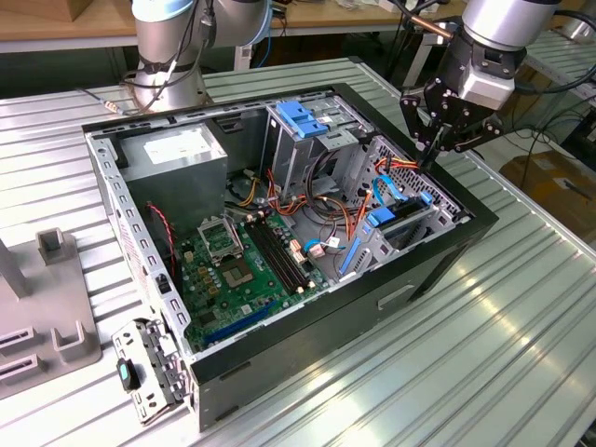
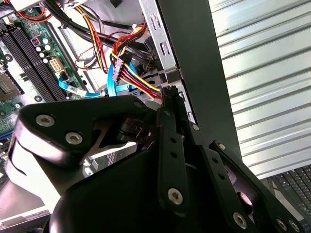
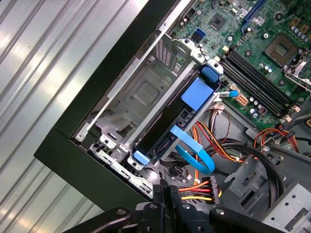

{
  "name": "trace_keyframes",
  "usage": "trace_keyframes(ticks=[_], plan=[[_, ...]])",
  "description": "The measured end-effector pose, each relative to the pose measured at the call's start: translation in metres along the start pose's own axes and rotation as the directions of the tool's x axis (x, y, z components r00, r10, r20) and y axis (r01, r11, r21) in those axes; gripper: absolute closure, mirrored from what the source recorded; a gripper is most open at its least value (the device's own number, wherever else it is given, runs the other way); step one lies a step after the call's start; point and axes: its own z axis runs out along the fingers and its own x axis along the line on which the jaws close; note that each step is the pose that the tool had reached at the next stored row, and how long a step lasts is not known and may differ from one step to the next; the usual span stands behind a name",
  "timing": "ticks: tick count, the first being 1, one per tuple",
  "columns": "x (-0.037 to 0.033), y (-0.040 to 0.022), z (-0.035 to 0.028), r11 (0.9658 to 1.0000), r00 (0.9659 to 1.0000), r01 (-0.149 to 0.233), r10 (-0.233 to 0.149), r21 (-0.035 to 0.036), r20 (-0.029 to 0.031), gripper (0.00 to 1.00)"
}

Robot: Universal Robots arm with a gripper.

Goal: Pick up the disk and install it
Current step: 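Insert the second disk wire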

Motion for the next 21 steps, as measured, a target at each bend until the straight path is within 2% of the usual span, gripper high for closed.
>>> trace_keyframes(ticks=[4, 9, 21], plan=[[0.0, 0.0, 0.0001, 0.9999, 0.9999, -0.015, 0.015, -0.0006, -0.0009, 0.84], [0.0, 0.0, 0.0003, 0.9977, 0.9976, -0.068, 0.068, -0.003, -0.0046, 0.84], [0.0, 0.0, 0.0003, 0.9973, 0.9973, -0.073, 0.073, -0.0032, -0.0049, 0.84]])
